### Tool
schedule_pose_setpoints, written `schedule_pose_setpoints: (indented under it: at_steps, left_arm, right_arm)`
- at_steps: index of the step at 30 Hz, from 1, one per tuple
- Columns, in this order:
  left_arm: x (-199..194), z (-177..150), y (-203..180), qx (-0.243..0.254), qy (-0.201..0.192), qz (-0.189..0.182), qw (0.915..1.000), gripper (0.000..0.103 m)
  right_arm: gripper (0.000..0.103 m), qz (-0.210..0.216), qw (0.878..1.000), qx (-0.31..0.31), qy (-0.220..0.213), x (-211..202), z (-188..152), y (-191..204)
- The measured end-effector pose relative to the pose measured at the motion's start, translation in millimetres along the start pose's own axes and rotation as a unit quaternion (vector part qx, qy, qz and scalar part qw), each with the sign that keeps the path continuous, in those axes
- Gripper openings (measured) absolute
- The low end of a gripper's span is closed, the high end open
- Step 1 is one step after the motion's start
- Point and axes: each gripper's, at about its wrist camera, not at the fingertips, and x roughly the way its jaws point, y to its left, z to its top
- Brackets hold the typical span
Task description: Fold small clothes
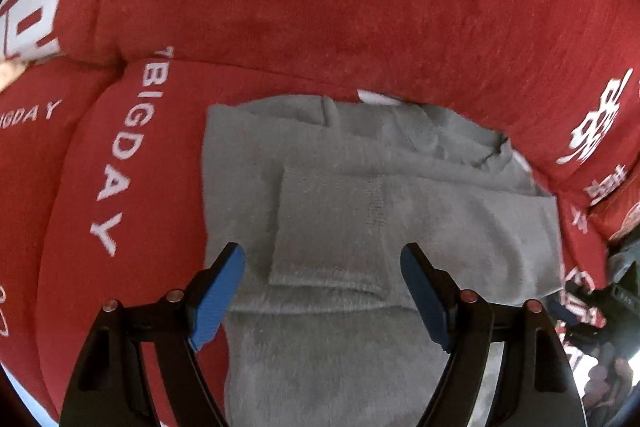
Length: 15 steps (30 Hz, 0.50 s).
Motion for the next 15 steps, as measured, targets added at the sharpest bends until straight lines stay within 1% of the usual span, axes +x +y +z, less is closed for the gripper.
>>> schedule_pose_setpoints:
  at_steps: [2,3,4,5,7,10,13,15]
  left_arm:
    - [5.7,-2.5,2.0,0.003,0.009,0.008,0.9999,0.081]
    - [10.5,-3.5,1.4,0.003,0.016,0.014,0.9998,0.081]
    - [15.4,-4.8,0.3,0.003,0.025,0.022,0.9995,0.081]
    - [17.9,-6.0,-1.6,0.002,0.027,0.025,0.9993,0.081]
    - [18.8,-10.2,-5.1,0.001,0.030,0.028,0.9992,0.081]
    - [21.5,-15.5,-12.4,0.012,0.037,0.036,0.9986,0.081]
    - [27.1,-21.1,-18.4,0.029,0.039,0.052,0.9974,0.081]
    - [26.8,-23.7,-18.8,0.030,0.034,0.057,0.9974,0.081]
  right_arm:
    - [0.049,0.023,0.999,0.030,-0.019,1.2,11.9,-14.9]
    - [0.044,0.033,0.998,0.041,-0.028,4.8,17.2,-18.0]
    - [0.018,0.041,0.997,0.048,-0.033,8.6,21.8,-19.1]
    - [0.007,0.040,0.997,0.049,-0.034,10.5,25.7,-18.9]
    - [0.007,0.037,0.998,0.032,-0.041,10.0,30.9,-14.1]
    - [0.007,0.055,0.997,0.006,-0.046,2.9,32.7,-15.1]
    - [0.007,0.042,0.998,-0.003,-0.055,0.5,36.4,-29.6]
    - [0.007,0.049,0.998,0.009,-0.037,6.1,42.1,-46.5]
